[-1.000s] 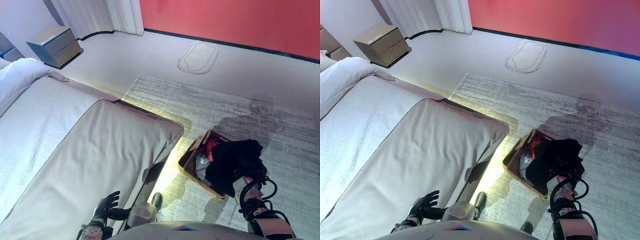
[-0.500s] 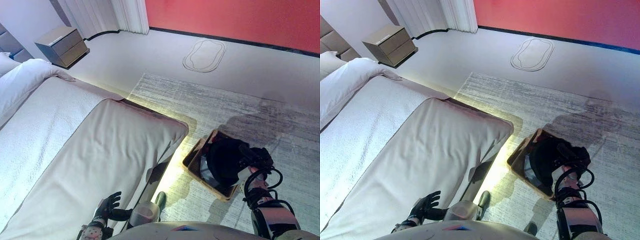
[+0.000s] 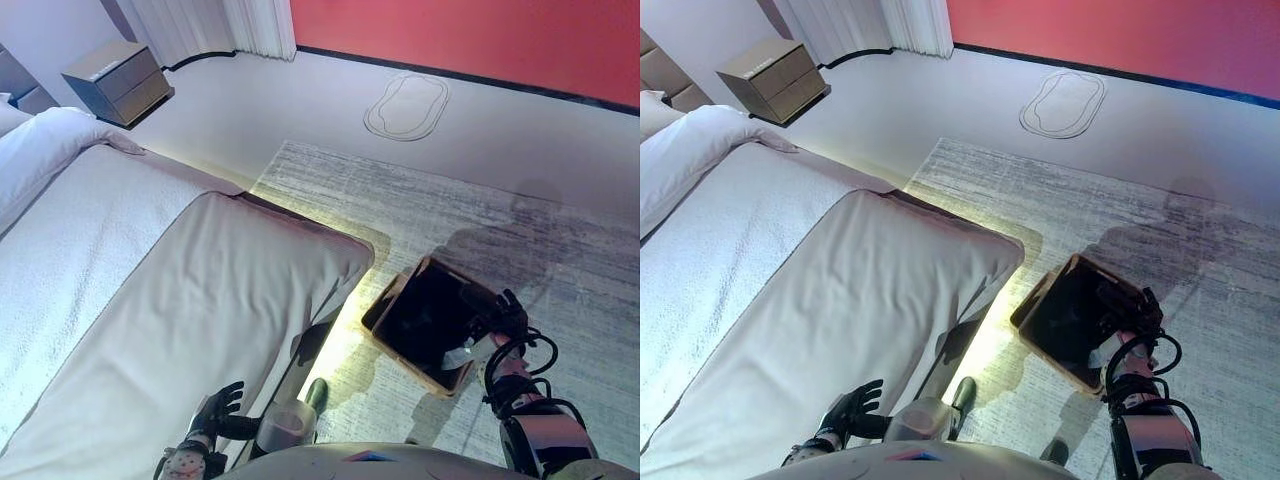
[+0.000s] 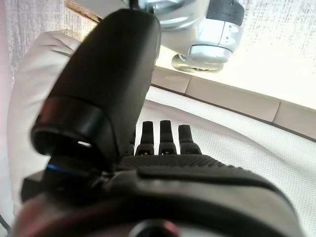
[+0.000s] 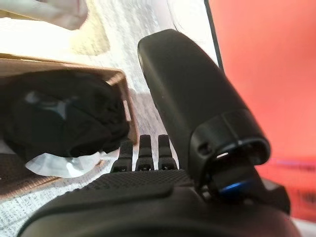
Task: Pick up the clothes from the bed and place them into the basket
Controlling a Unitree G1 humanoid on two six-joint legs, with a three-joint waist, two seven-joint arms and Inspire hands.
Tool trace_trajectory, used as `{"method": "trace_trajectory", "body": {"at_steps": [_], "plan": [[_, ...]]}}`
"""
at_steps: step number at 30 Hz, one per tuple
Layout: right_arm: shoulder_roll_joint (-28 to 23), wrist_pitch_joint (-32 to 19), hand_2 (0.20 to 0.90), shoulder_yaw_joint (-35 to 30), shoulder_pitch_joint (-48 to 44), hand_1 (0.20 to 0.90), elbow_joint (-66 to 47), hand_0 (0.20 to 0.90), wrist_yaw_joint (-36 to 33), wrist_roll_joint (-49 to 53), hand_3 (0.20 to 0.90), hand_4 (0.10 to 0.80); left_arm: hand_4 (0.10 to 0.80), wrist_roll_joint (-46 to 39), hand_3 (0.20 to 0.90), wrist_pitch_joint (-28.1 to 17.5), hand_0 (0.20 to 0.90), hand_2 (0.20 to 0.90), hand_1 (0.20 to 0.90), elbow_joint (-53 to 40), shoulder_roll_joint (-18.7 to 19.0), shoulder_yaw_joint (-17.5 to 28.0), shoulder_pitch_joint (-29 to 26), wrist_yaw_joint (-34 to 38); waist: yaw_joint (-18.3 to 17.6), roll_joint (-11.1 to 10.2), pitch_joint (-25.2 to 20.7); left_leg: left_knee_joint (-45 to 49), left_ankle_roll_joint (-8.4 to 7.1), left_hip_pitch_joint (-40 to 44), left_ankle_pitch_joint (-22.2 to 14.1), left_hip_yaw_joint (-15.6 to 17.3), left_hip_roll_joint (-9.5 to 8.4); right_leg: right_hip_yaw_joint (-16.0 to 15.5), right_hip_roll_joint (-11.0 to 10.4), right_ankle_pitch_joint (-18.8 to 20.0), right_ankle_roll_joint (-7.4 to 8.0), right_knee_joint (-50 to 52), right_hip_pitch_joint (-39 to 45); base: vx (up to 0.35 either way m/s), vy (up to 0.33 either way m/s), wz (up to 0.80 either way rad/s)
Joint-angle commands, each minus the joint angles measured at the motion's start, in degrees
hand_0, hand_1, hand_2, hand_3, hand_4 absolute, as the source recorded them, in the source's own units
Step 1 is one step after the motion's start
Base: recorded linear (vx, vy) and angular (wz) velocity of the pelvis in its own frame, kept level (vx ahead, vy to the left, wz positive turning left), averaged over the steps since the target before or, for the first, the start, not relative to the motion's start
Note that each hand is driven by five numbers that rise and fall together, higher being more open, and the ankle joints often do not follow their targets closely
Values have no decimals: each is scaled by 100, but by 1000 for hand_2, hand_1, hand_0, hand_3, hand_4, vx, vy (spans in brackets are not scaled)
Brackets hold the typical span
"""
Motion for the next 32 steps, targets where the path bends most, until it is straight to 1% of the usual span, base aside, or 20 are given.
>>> {"method": "trace_trajectory", "body": {"at_steps": [1,4,6,9,10,11,12,13,15,17,18,19,20,22,24,26,32], "plan": [[-89,-332,900,232,99,900,-257,900,305,-307,900,800,800,36,900,-398,900,900,900,173,257,-99,-224,10,39,-87,-211,78,-119,-541,27,33,-63,-387,195,-428,-89,332,319,-44,11,1],[85,-280,900,323,330,900,19,900,451,-417,900,800,800,16,900,-375,900,900,900,191,220,-76,-263,-12,-7,-112,-239,72,-110,-526,13,61,-50,-358,203,-433,-85,337,296,-46,14,0],[236,-101,900,507,549,900,417,900,682,-724,900,800,800,-25,900,-329,900,900,900,207,161,-55,-347,-37,-76,-137,-268,50,-79,-514,26,95,-38,-331,224,-416,-83,335,265,-74,17,-1],[374,-24,900,637,714,900,861,900,832,-937,900,800,800,-156,900,-320,900,900,900,286,90,-39,-448,-38,-153,-162,-320,22,-61,-479,15,134,-23,-290,242,-414,-80,333,242,-58,21,-2],[444,57,900,675,817,900,995,900,789,-1090,900,800,800,-180,900,-283,900,900,900,303,61,-2,-512,-66,-198,-172,-331,4,-51,-442,5,162,-13,-269,247,-415,-80,337,238,-79,21,-3],[495,198,900,720,906,900,1147,900,676,-1232,900,800,800,-147,900,-337,900,900,900,341,25,-25,-563,-41,-254,-179,-329,13,-45,-428,-9,192,0,-239,254,-425,-85,359,229,-68,16,-4],[496,200,900,720,906,900,1146,900,673,-1235,900,800,800,-146,900,-341,900,900,900,346,24,-25,-565,-40,-253,-178,-329,13,-45,-427,-10,194,1,-237,254,-427,-85,361,229,-86,15,-4],[527,451,900,748,977,900,1267,900,615,-1363,900,800,800,-156,900,-354,900,900,900,378,-11,-46,-612,-55,-308,-183,-328,24,-35,-425,-19,231,13,-207,260,-436,-93,376,223,-71,16,-4],[571,720,900,796,1085,900,1453,900,615,-1588,900,800,800,-224,900,-352,900,900,900,435,-59,-59,-671,-73,-386,-173,-332,-6,-37,-405,-9,277,39,-160,276,-451,-107,381,212,-88,35,-9],[603,970,900,851,1169,900,1625,900,752,-1661,900,800,800,-295,900,-258,900,900,900,450,-100,-85,-743,-114,-462,-173,-325,-58,-45,-354,11,319,58,-113,298,-451,-106,374,225,-71,36,-15],[623,1152,900,874,1212,900,1655,900,904,-1653,900,800,800,-279,900,-237,900,900,900,458,-114,-85,-766,-157,-494,-179,-329,-62,-48,-338,9,332,60,-95,297,-448,-99,380,223,-79,28,-11],[650,1535,900,903,1258,900,1713,900,1357,-1617,900,800,800,-302,900,-220,900,900,900,466,-127,-99,-802,-274,-540,-193,-332,-66,-50,-318,3,359,75,-72,296,-447,-97,394,212,-73,24,-5],[675,1608,900,952,1281,900,1749,900,1569,-1754,900,800,800,-329,900,-215,900,900,900,478,-131,-118,-829,-313,-566,-201,-333,-76,-51,-299,-2,369,81,-53,301,-454,-102,400,204,-72,23,-2],[694,1560,900,1063,1297,900,1756,900,1579,-1839,900,800,800,-452,900,-164,900,900,900,486,-126,-156,-877,-364,-608,-211,-348,-86,-47,-276,-10,400,87,-19,309,-472,-103,422,191,-58,20,-9],[685,1629,900,1043,1290,900,1746,900,1552,-1615,900,800,800,-496,900,-130,900,900,900,473,-125,-153,-906,-379,-633,-218,-355,-94,-42,-257,-12,423,95,-3,316,-475,-102,431,193,-35,7,-14],[627,1629,900,948,1296,900,1758,900,1685,-1567,900,800,800,-539,900,-112,900,900,900,466,-110,-151,-921,-431,-661,-234,-375,-109,-43,-219,-22,449,107,12,332,-484,-101,438,196,-32,-7,-8],[578,1432,900,845,1275,900,1708,900,1726,-1536,900,800,800,-518,900,28,900,900,900,481,-74,-162,-927,-456,-679,-264,-420,-143,-53,-154,-39,439,114,44,376,-478,-93,412,214,-5,-2,0]]}}
